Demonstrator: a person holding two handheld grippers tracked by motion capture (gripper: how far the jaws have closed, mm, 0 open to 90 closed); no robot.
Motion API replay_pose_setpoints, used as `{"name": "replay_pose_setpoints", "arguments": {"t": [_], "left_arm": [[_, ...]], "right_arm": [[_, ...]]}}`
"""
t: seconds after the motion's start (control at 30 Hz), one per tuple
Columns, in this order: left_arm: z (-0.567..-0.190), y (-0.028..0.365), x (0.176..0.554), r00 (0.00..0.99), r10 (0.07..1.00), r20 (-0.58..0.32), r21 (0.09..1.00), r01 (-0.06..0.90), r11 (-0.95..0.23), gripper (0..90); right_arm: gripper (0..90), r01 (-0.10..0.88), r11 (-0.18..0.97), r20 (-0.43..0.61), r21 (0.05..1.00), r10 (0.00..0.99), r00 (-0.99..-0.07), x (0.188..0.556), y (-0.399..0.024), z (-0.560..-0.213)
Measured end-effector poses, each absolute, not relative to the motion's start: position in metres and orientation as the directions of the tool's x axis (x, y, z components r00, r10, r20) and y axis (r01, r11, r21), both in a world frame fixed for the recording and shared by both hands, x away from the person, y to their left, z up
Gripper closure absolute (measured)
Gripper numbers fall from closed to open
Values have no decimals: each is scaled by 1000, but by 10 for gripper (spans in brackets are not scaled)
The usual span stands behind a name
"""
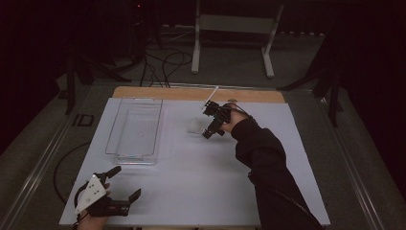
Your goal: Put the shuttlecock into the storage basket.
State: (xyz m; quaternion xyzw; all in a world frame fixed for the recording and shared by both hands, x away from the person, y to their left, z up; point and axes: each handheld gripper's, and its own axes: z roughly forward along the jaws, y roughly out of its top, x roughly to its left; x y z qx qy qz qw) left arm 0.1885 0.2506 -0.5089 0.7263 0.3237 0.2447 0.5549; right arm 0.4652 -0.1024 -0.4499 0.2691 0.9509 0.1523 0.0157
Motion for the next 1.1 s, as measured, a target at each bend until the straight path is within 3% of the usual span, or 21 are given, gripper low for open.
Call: {"name": "replay_pose_setpoints", "arguments": {"t": [0.5, 0.53, 0.7, 1.1], "left_arm": [[-509, 251, 189, 675, 738, -8, 965, 199, -172, 2], [-509, 251, 189, 676, 737, -9, 965, 200, -171, 2], [-509, 251, 189, 678, 735, -11, 965, 200, -170, 2], [-509, 251, 188, 679, 734, -13, 966, 198, -166, 2]], "right_arm": [[88, 520, 828, 50, 209, 522, -852, 473, -92, -465], [134, 527, 824, 57, 205, 528, -847, 475, -91, -466], [155, 545, 815, 68, 197, 543, -837, 477, -88, -470], [128, 537, 833, 78, 130, 532, -843, 483, -80, -487]]}}
